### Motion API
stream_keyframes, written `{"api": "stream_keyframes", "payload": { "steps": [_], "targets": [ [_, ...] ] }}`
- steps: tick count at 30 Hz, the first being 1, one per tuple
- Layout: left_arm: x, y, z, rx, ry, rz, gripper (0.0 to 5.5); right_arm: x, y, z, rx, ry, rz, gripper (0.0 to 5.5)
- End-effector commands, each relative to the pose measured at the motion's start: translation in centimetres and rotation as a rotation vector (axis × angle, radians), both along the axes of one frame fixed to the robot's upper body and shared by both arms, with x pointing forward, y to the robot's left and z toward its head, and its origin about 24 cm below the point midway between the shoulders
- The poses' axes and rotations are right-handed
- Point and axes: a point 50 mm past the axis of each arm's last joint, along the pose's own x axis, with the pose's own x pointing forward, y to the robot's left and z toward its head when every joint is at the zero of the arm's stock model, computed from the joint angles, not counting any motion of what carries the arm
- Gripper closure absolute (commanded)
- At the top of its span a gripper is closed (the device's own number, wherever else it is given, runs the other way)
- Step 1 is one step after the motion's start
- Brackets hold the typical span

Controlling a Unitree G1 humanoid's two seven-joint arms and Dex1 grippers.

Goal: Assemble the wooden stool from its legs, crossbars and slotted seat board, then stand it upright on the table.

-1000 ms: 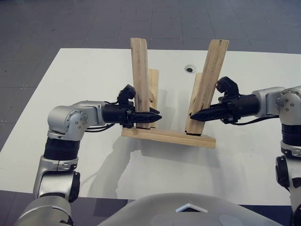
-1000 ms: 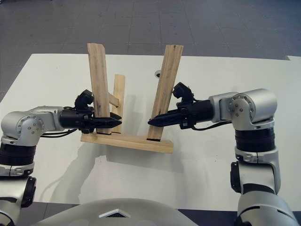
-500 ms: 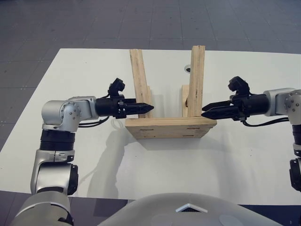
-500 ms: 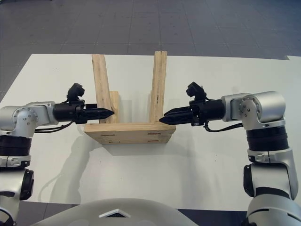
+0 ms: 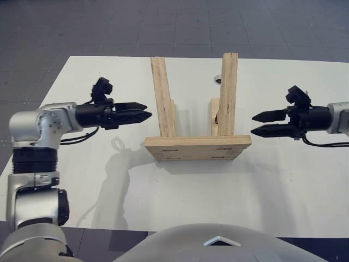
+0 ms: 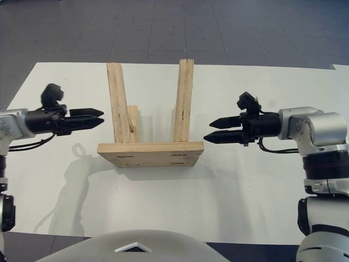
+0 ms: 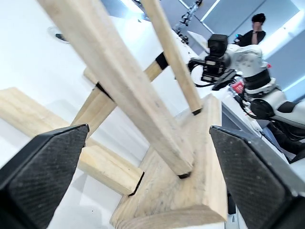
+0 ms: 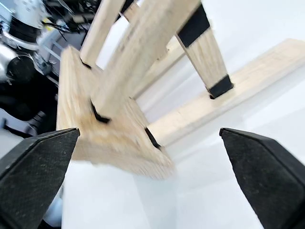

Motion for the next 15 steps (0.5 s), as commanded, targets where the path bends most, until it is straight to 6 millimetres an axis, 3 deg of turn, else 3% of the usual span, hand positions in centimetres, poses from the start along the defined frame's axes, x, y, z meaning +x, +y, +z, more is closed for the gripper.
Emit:
{"api": "stream_keyframes", "payload": {
  "steps": [1,4,7,15],
  "targets": [
    [-2.5,2.0,-1.4,0.144,-0.048,-0.090,0.82,-1.2,-2.6,-1.0,-0.081,-0.047,0.006,0.02],
    [-4.5,2.8,-4.2,0.285,-0.108,-0.135,0.82,-2.0,-3.1,-2.3,-0.120,-0.120,0.058,0.02],
    [-4.9,1.4,-6.7,0.306,-0.157,-0.105,0.82,-2.0,-1.9,-3.7,-0.146,-0.174,0.105,0.02],
    [-3.8,-3.2,-8.4,0.253,-0.229,-0.108,0.82,-1.9,2.2,-4.5,-0.094,-0.242,0.201,0.02]
  ]
}}
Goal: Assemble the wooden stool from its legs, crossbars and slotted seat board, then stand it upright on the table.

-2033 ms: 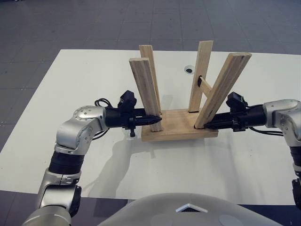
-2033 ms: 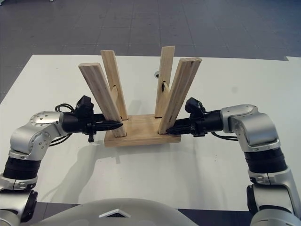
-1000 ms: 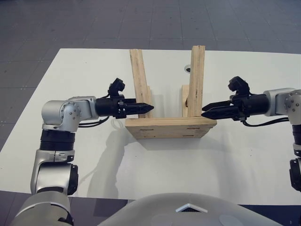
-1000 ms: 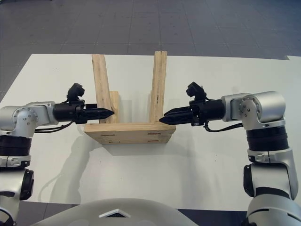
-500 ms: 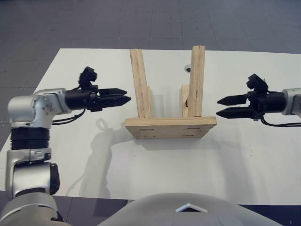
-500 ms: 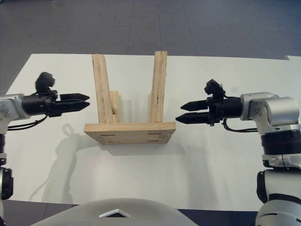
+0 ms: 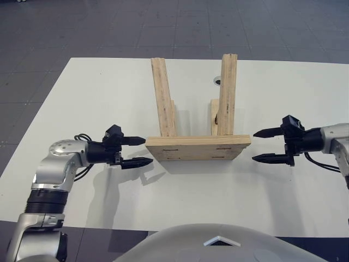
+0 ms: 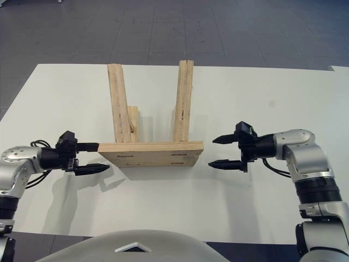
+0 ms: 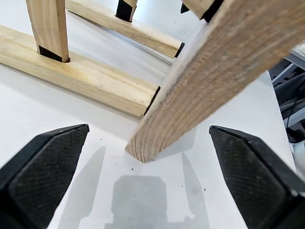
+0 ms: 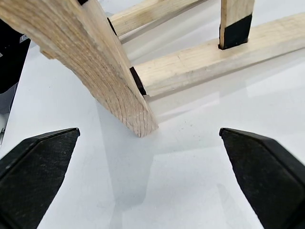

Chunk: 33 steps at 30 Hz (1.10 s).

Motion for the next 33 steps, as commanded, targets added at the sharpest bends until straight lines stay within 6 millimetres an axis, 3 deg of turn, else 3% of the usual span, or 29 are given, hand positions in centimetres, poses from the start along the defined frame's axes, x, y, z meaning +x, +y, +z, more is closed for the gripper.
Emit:
{"api": "stream_keyframes", "payload": {
  "steps": [1,7,18,22,24,27,31,33],
  "targets": [
    [0.8,-1.8,0.1,0.012,-0.042,-0.043,0.82,0.1,2.0,0.1,0.016,-0.026,0.052,0.02],
    [1.6,-2.7,-0.1,0.025,-0.004,-0.028,0.82,-0.3,4.0,-0.3,0.049,0.004,0.099,0.02],
    [1.7,-3.3,0.2,0.035,0.002,-0.039,2.36,0.2,4.9,-1.0,0.060,0.027,0.048,1.87],
    [2.3,-3.6,0.9,-0.015,-0.004,-0.016,2.98,0.2,4.9,-0.9,0.077,0.065,0.043,2.61],
    [2.5,-3.9,1.6,-0.052,-0.002,-0.005,3.03,0.4,4.8,-0.8,0.075,0.068,0.039,2.88],
    [2.8,-4.3,2.5,-0.101,0.010,-0.003,3.08,0.8,5.0,0.0,0.105,0.088,0.019,3.54],
    [2.5,-4.5,2.9,-0.111,0.029,-0.029,3.12,0.9,5.1,1.1,0.137,0.126,0.029,3.64],
    [2.6,-4.4,4.2,-0.155,0.044,-0.045,3.14,0.7,5.2,2.7,0.197,0.179,0.049,3.64]
  ]
}}
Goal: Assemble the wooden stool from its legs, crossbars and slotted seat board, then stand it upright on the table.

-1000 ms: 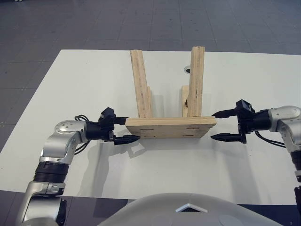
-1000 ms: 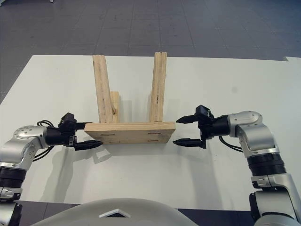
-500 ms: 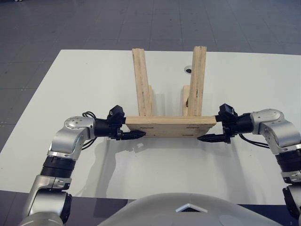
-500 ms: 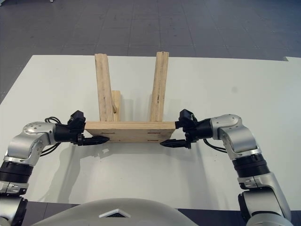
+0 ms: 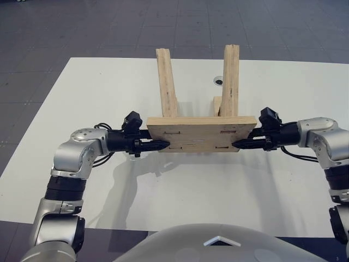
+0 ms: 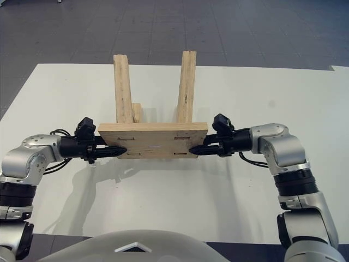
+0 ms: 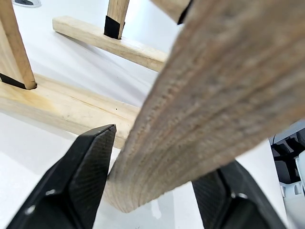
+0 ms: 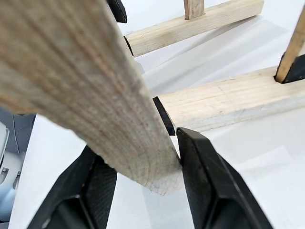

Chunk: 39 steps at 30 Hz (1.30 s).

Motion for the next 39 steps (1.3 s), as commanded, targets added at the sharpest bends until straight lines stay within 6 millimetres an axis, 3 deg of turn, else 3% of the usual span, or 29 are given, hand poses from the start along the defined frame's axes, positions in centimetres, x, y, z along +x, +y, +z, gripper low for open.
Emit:
{"api": "stream_keyframes", "payload": {
  "steps": [1,8,12,16,20,28,34,39],
  "targets": [
    [0.4,-0.7,3.0,-0.108,-0.004,-0.051,3.15,-0.6,1.0,2.7,0.140,0.102,0.078,3.64],
    [0.6,-0.8,7.9,-0.130,-0.015,-0.100,3.21,-1.4,2.2,9.5,0.288,0.251,0.161,3.75],
    [-0.2,-1.0,11.2,-0.237,0.065,-0.180,3.21,-1.1,1.4,12.1,0.424,0.437,0.156,3.75],
    [-0.2,-0.6,12.2,-0.294,0.180,-0.180,3.21,-0.9,1.0,11.1,0.427,0.525,0.110,3.75],
    [0.5,0.0,11.5,-0.326,0.255,-0.105,3.21,-0.8,0.7,10.4,0.428,0.583,0.070,3.75],
    [1.2,0.7,10.9,-0.396,0.408,-0.050,3.21,1.2,-0.2,10.4,0.497,0.717,-0.035,3.75],
    [3.2,0.6,10.1,-0.460,0.433,0.067,3.21,3.4,0.5,8.9,0.473,0.804,-0.168,3.75],
    [6.3,0.4,8.9,-0.495,0.419,0.275,3.21,5.9,0.9,8.3,0.486,0.774,-0.314,3.75]
  ]
}}
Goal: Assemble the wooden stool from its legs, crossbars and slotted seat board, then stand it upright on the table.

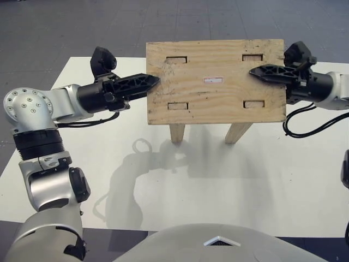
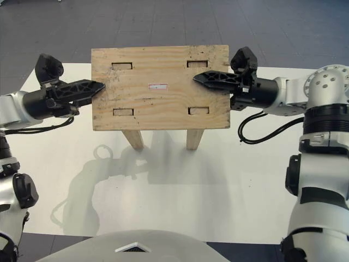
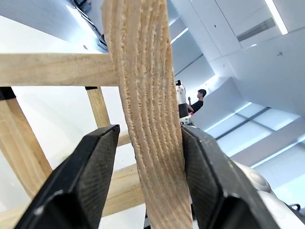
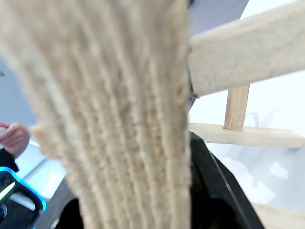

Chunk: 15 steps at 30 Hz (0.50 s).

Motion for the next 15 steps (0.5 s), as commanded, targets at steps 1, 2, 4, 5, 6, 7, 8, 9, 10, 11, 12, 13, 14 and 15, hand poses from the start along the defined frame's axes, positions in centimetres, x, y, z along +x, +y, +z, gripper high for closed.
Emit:
{"api": "stream_keyframes", "payload": {
  "steps": [1,2,4,5,6,7,8,9,10,11,12,13,14,15],
  "targets": [
    [2.1,0.1,-1.2,0.043,0.072,0.156,3.01,1.6,0.2,-1.6,-0.102,0.039,-0.098,3.76],
    [2.5,0.3,-1.3,0.037,0.079,0.181,2.87,1.8,0.1,-1.8,-0.118,0.030,-0.121,3.51],
    [2.6,0.5,-1.4,0.024,0.094,0.197,2.53,2.0,-0.5,-2.1,-0.136,0.024,-0.147,3.15],
    [2.5,0.6,-1.6,0.025,0.101,0.201,2.38,2.1,-1.0,-2.5,-0.159,0.019,-0.170,2.97],
    [2.4,0.7,-1.7,0.026,0.105,0.201,2.16,2.1,-1.6,-2.8,-0.180,0.017,-0.190,2.73],
    [2.4,0.7,-1.8,0.028,0.108,0.201,2.02,2.2,-2.2,-3.2,-0.208,0.012,-0.212,2.54],
    [2.3,0.8,-1.9,0.028,0.110,0.200,1.85,2.2,-2.9,-3.4,-0.231,0.003,-0.234,2.33],
    [2.2,0.9,-1.9,0.027,0.110,0.199,1.69,2.3,-3.5,-3.5,-0.249,-0.007,-0.253,2.12],
    [2.1,1.0,-1.8,0.025,0.110,0.198,1.54,2.4,-4.2,-3.6,-0.271,-0.022,-0.279,1.93],
    [2.0,1.2,-1.8,0.024,0.110,0.196,1.33,2.5,-4.8,-3.6,-0.286,-0.034,-0.304,1.67],
    [2.0,1.3,-1.7,0.021,0.110,0.194,1.24,2.6,-5.4,-3.5,-0.294,-0.048,-0.324,1.55],
    [1.8,1.3,-1.8,0.019,0.110,0.193,1.04,2.7,-5.8,-3.3,-0.297,-0.064,-0.338,1.31],
    [1.7,1.4,-1.8,0.018,0.110,0.193,0.95,2.8,-6.0,-3.0,-0.295,-0.077,-0.342,1.19],
    [1.6,1.5,-1.9,0.017,0.110,0.195,0.83,2.9,-6.1,-2.5,-0.286,-0.096,-0.345,1.02]
  ]
}}
